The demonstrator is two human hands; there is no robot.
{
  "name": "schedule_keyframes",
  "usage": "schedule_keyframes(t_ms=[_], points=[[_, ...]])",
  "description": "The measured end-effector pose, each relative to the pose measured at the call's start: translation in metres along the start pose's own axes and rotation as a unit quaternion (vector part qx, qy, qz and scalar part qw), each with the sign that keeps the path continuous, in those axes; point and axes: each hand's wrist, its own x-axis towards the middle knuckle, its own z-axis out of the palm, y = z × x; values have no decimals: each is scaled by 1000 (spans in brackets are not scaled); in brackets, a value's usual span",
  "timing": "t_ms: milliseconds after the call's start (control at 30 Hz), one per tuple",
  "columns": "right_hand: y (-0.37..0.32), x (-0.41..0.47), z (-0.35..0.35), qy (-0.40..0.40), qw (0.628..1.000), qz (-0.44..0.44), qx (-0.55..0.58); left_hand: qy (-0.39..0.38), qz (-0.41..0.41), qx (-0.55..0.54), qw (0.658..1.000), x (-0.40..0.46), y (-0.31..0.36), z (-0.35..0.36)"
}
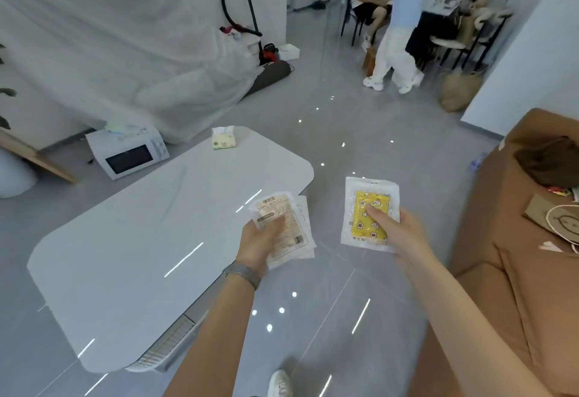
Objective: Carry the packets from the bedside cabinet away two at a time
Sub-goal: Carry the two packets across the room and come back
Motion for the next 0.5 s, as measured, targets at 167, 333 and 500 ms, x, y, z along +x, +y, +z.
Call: schedule_keyframes(t_ms=[167,333,500], points=[[-2,82,25,-37,999,25,-23,66,-2,3,998,49,10,-14],[6,151,43,-94,994,52,-28,165,-17,-16,986,73,-7,-31],[36,218,67,-209,970,88,-87,274,-24,-88,957,83,-57,-32]])
